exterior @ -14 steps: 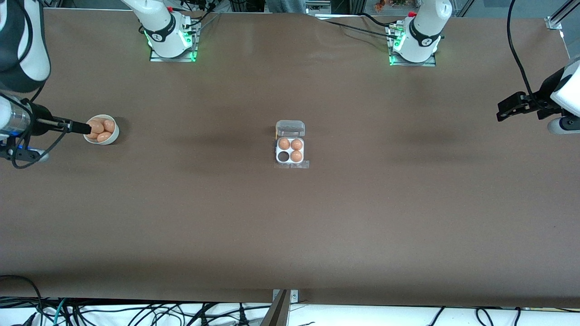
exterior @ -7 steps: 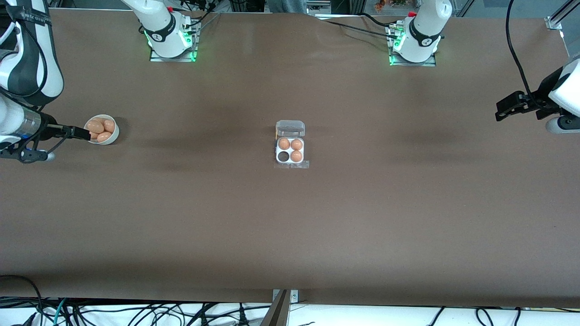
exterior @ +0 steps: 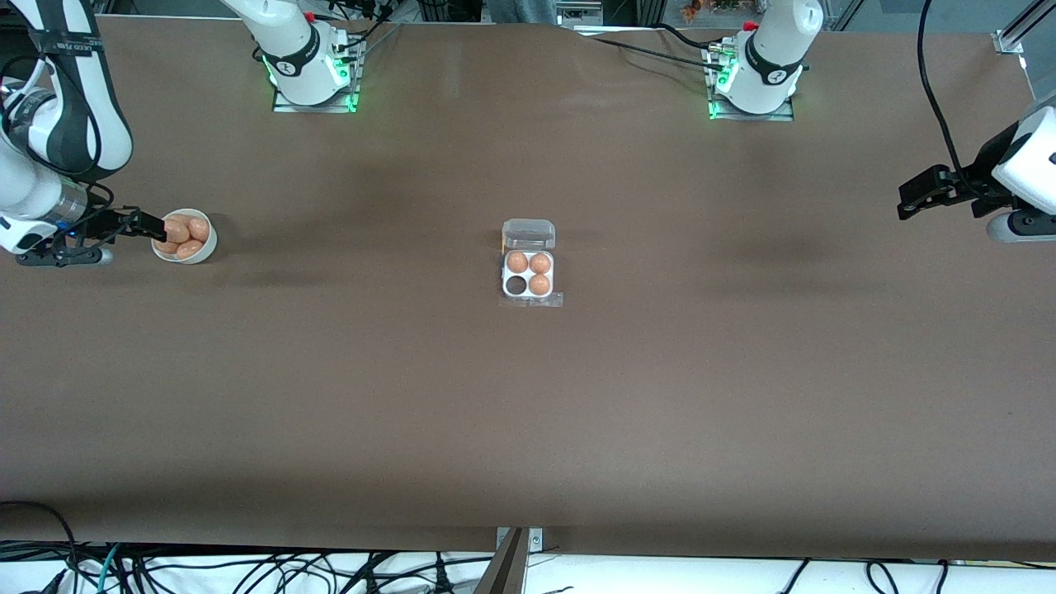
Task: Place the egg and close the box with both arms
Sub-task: 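Move the right gripper down over the white bowl of eggs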
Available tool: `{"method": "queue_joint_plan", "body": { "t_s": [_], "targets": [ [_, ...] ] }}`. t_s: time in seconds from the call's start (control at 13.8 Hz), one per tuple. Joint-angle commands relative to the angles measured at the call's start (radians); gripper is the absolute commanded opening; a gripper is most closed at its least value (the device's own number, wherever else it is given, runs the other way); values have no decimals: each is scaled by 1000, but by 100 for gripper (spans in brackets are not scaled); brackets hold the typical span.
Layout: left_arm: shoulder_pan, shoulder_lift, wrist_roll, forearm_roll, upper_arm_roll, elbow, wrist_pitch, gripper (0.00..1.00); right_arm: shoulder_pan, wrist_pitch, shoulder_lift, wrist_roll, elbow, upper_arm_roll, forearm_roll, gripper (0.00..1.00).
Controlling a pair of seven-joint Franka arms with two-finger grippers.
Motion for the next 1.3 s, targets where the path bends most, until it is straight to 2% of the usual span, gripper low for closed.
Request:
{"method": "queue_joint_plan", "body": {
  "t_s": [0.0, 0.43, 0.87, 0.94, 1.23],
  "targets": [
    [-1, 3, 8, -17, 2, 17, -18, 100, 2, 30, -16, -35, -38, -4, 6, 100],
    [-1, 3, 12, -17, 2, 17, -26, 100, 1, 27, 53, -66, -40, -12, 7, 100],
    [-1, 4, 12, -17, 2, 17, -27, 100, -5, 11, 81, -84, -40, -12, 6, 100],
    [-1, 4, 12, -17, 2, 17, -27, 100, -7, 11, 82, -84, -40, -12, 6, 98],
    [-1, 4, 10, -17, 2, 16, -26, 100, -12, 8, 95, -86, -40, -12, 6, 79]
  ]
}}
